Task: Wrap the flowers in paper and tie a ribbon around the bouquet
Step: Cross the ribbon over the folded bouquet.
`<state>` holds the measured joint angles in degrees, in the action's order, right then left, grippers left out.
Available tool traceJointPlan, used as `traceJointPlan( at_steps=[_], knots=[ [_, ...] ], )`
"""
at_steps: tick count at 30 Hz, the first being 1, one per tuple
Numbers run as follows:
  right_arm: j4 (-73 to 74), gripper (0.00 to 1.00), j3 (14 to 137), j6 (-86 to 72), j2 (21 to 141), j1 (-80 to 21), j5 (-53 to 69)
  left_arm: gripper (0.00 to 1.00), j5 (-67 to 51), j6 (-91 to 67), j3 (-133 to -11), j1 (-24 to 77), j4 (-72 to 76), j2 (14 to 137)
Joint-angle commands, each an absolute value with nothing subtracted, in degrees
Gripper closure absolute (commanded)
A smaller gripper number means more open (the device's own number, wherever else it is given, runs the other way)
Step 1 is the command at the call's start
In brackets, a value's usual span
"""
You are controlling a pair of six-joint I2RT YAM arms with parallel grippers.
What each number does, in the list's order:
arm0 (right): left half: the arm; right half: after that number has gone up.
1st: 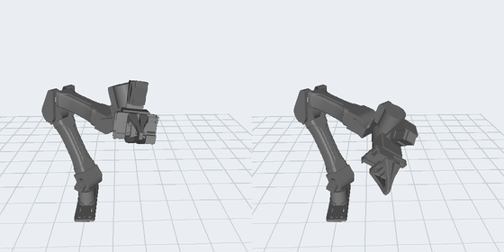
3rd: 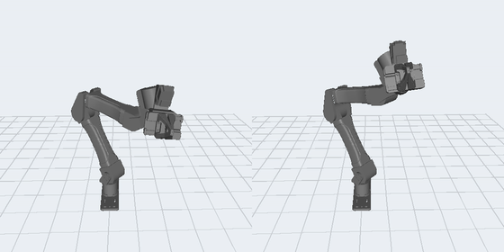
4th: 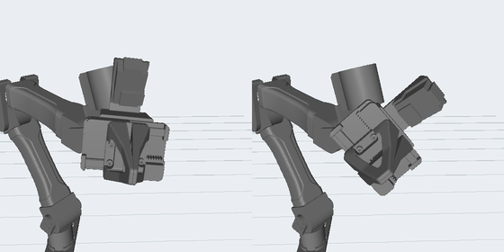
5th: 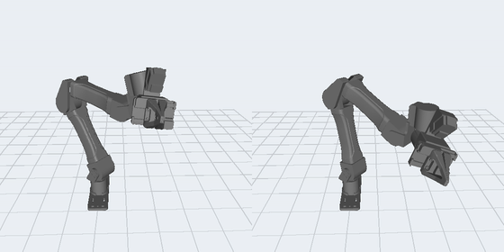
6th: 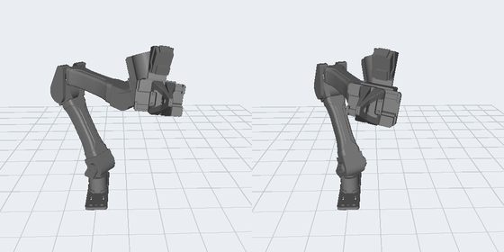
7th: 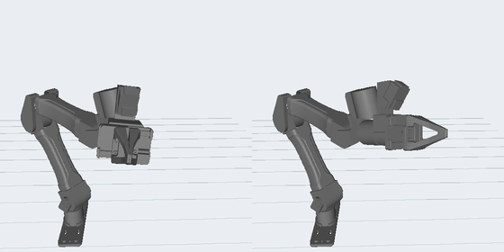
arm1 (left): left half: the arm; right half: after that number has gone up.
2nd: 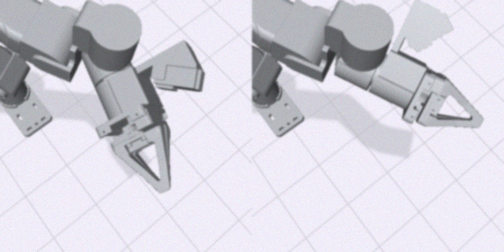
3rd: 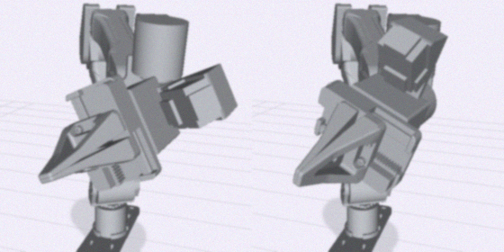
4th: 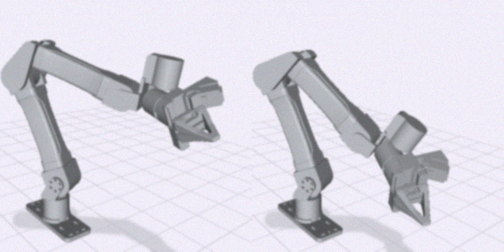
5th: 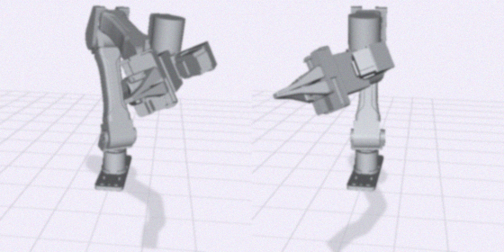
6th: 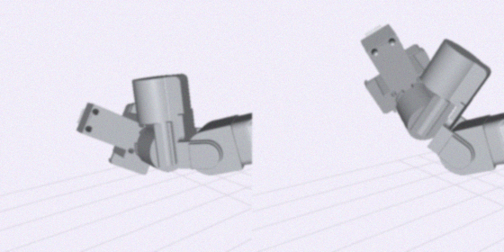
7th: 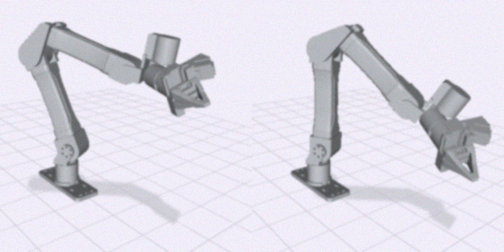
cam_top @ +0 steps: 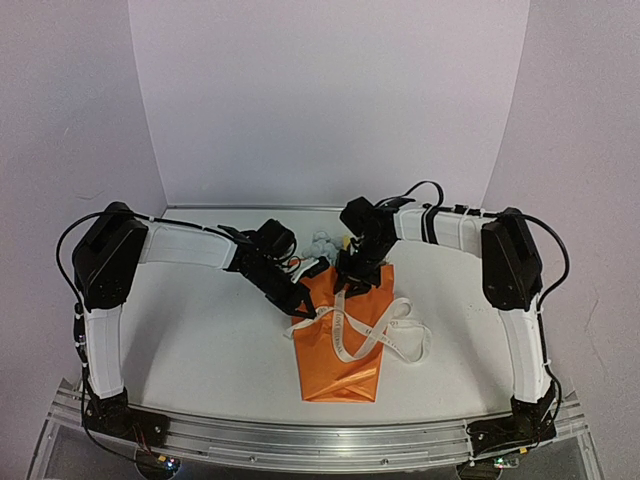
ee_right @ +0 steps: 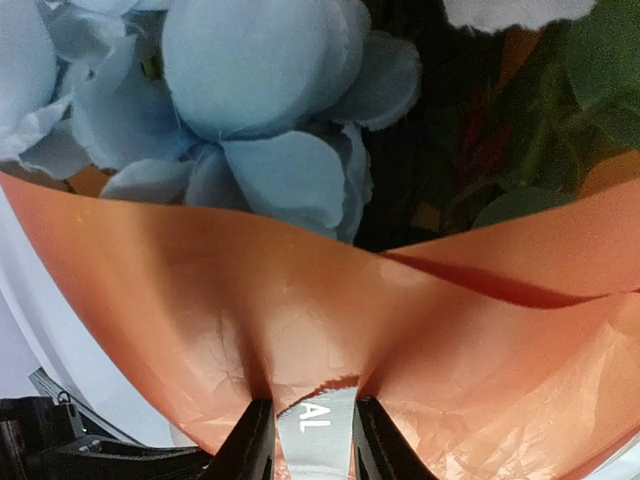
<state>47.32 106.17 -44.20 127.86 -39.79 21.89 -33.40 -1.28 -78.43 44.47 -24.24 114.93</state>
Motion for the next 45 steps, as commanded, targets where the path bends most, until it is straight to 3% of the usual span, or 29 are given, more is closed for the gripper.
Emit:
traceJointPlan(
  at_steps=[1, 8, 20, 33, 45],
  knots=[
    [47.86, 0.78, 108.93, -45.09, 129.86, -40.21, 21.11, 0.98, -33.95, 1.31, -81.14, 44.72, -25.23, 115.16],
    [47.88, 1.00, 108.09, -44.94, 127.63, -40.18, 20.85, 0.98, -33.26, 1.38, -81.13, 44.77, -25.04, 115.05],
    [47.89, 1.00, 110.89, -48.68, 123.15, -39.49, 24.63, 0.87, -30.93, 0.98, -79.81, 44.75, -20.95, 112.15],
    [47.39, 1.00, 121.06, -58.49, 127.01, -37.63, 30.14, 0.48, -26.46, -4.03, -73.04, 44.56, -6.88, 103.59],
    [45.55, 1.00, 121.26, -61.95, 126.14, -37.42, 32.65, 0.33, -26.29, -4.09, -75.36, 44.58, -4.00, 106.42]
  ],
)
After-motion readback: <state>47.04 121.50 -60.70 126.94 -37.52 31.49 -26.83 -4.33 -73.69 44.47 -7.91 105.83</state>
